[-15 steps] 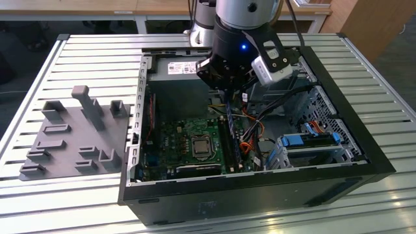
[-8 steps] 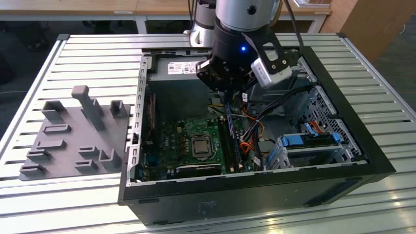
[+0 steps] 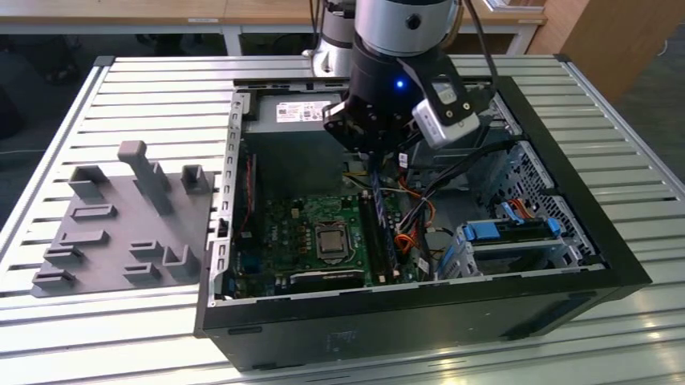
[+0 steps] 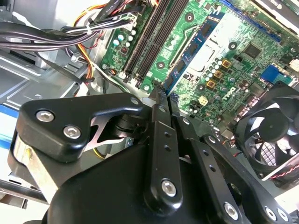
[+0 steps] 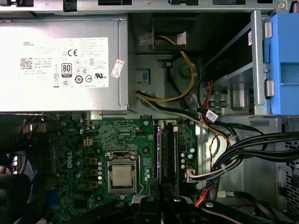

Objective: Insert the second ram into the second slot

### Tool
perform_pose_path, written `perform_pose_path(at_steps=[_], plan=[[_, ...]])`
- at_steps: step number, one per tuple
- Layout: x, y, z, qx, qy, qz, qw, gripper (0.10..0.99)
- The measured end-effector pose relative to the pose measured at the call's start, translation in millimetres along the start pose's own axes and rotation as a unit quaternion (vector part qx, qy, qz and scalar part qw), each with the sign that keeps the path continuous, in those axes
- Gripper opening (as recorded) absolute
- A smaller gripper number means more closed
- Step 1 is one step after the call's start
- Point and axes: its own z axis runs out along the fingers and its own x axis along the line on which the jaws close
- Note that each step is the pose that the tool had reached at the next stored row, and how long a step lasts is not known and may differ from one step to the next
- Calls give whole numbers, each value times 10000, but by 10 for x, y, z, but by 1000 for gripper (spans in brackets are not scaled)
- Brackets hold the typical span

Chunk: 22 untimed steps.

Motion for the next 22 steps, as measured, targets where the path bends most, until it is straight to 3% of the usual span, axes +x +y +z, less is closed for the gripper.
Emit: perform_pose_path(at_steps=[22], plan=[[1,-5,114,0,0,0,10000,137]])
